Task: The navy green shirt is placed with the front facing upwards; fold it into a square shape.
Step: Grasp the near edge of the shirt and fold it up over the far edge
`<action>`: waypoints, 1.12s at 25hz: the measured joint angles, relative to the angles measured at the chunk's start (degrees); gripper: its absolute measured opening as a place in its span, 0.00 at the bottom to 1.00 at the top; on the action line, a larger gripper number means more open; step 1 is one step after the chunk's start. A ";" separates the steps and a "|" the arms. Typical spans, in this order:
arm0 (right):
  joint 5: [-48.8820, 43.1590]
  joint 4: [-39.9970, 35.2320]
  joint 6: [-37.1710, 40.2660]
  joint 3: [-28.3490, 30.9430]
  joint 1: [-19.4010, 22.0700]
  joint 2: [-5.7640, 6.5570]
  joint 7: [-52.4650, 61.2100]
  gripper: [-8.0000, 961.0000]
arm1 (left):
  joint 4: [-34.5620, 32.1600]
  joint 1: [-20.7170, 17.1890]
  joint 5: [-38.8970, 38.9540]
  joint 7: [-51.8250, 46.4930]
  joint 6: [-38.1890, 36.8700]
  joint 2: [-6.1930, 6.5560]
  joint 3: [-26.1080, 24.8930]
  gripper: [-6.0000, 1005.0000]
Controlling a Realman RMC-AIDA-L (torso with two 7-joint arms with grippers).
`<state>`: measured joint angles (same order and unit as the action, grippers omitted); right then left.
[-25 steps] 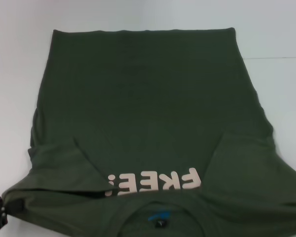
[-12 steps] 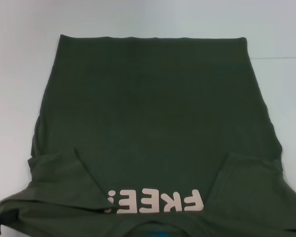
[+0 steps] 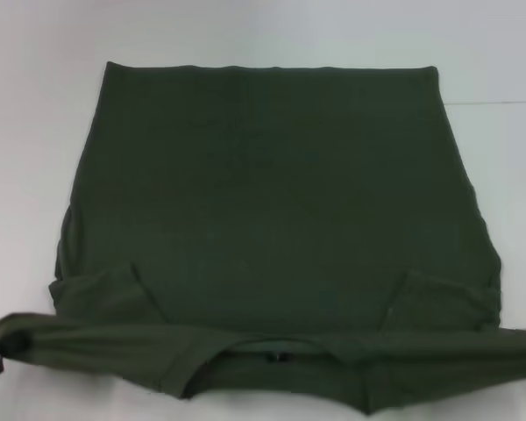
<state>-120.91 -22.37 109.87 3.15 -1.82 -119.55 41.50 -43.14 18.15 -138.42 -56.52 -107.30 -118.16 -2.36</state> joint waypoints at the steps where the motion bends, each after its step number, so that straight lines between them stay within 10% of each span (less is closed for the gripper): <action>1: 0.04 -0.27 -0.83 0.59 -0.70 0.05 1.12 0.05 | 0.22 0.03 0.40 -0.02 0.43 0.03 -0.44 0.07; 28: 2.47 0.46 -32.13 0.79 -25.35 -0.12 17.49 0.05 | 16.68 17.51 11.96 -1.17 36.85 -0.30 -0.94 0.07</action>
<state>-118.44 -21.91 77.74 3.94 -27.17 -119.67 58.99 -26.46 35.66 -126.46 -57.69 -70.46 -118.45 -3.30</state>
